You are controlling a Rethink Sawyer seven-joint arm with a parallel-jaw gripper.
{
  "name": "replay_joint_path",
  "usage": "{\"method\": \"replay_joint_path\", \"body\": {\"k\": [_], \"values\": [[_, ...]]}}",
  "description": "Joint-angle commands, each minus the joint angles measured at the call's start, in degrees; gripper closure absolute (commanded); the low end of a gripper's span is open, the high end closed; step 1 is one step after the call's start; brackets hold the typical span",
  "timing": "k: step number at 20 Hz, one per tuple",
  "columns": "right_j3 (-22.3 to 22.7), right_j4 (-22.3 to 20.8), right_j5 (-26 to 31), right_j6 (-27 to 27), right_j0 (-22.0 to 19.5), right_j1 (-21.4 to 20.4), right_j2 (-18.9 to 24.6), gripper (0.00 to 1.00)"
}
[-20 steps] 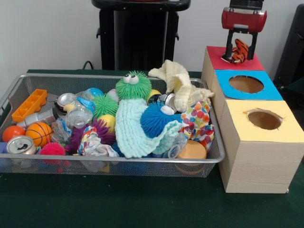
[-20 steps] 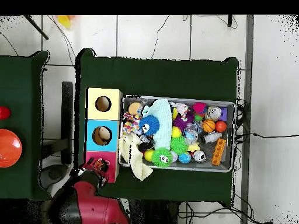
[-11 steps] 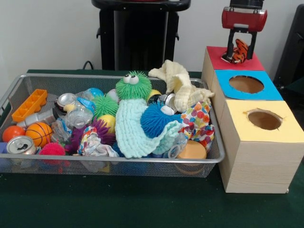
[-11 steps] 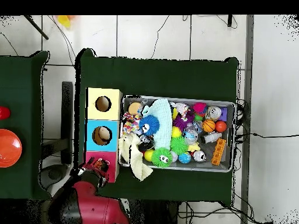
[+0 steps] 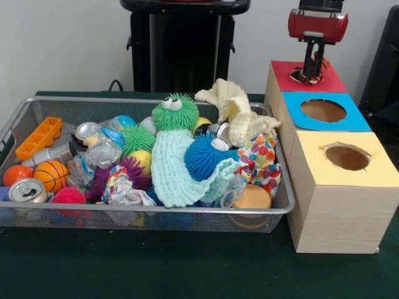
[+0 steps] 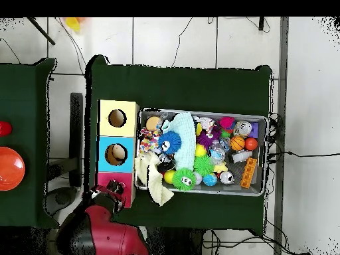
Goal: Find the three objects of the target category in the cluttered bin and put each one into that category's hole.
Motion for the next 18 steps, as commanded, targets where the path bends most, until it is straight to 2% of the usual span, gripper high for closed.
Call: {"method": "replay_joint_path", "body": {"k": [1, 11, 18], "values": [[1.0, -0.9, -1.1, 10.2, -3.4, 0.9, 1.5, 1.0], [1.0, -5.1, -8.0, 9.6, -6.3, 5.2, 0.7, 1.0], [0.9, -8.5, -9.2, 8.8, -9.4, 6.0, 0.9, 1.0]]}}
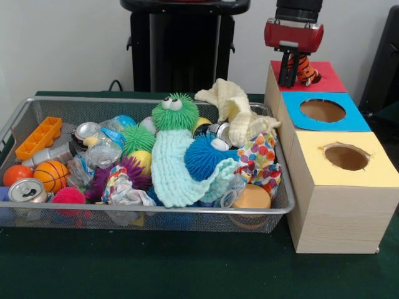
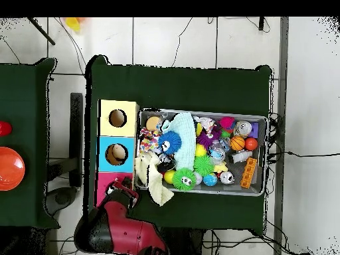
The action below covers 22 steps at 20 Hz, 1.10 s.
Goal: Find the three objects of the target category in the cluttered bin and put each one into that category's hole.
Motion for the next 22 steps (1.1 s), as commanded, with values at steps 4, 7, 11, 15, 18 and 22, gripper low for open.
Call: {"method": "replay_joint_path", "body": {"k": [4, 7, 11, 15, 18, 22], "values": [[-0.4, -4.5, -6.7, 10.2, -4.3, 5.8, 2.5, 1.0], [-0.4, -4.6, -5.5, 10.2, -4.2, 4.9, 2.7, 1.0], [0.3, -3.6, -2.6, 10.6, -2.9, 2.4, 2.7, 1.0], [0.0, -2.3, 0.8, 10.3, -2.1, 0.3, 2.9, 1.0], [0.1, -1.5, 3.3, 10.2, -1.7, -1.2, 3.0, 1.0], [0.1, -0.3, 4.3, 10.7, -0.2, -1.9, 2.1, 0.0]]}}
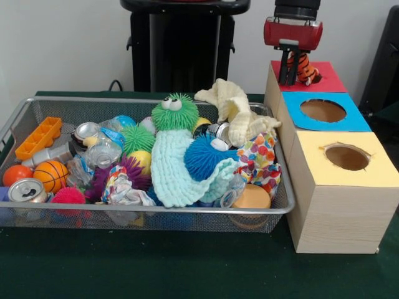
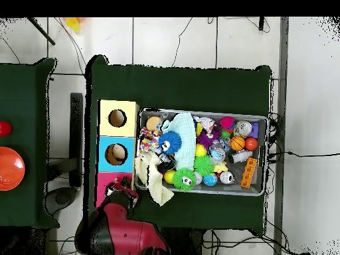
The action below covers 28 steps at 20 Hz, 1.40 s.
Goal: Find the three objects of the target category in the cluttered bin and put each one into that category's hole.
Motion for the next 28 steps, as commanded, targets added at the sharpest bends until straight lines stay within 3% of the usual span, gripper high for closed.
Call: {"method": "replay_joint_path", "body": {"k": [1, 6, 17, 24, 25, 28], "values": [[0.0, 3.4, 5.3, 10.7, 0.3, -1.1, 1.9, 0.0], [-0.9, 5.4, 7.5, 10.9, 2.4, -1.3, 0.5, 0.0], [-0.8, 4.9, 10.5, 9.4, 1.4, -3.9, 1.0, 0.0], [-1.0, 4.7, 13.0, 8.6, 1.9, -3.2, 0.1, 0.0], [-1.1, 4.6, 14.7, 8.3, 1.8, -3.1, 0.0, 1.0], [-1.1, 4.2, 15.8, 7.9, 1.0, -3.2, 0.7, 1.0]]}}
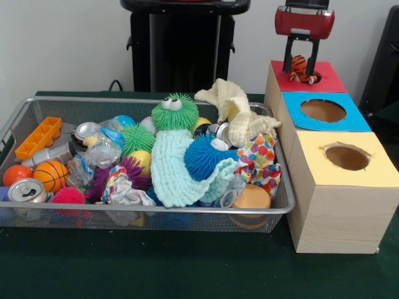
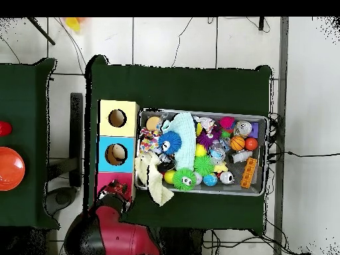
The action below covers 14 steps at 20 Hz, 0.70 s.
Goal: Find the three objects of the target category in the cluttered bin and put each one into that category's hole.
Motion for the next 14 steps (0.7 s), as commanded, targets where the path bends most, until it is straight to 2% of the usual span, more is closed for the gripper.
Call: {"method": "replay_joint_path", "body": {"k": [1, 14], "values": [[-1.2, 1.7, 9.4, 7.9, -1.8, 0.0, 1.4, 1.0], [-1.0, 0.9, 6.5, 8.8, -3.4, 2.7, 4.2, 1.0]]}}
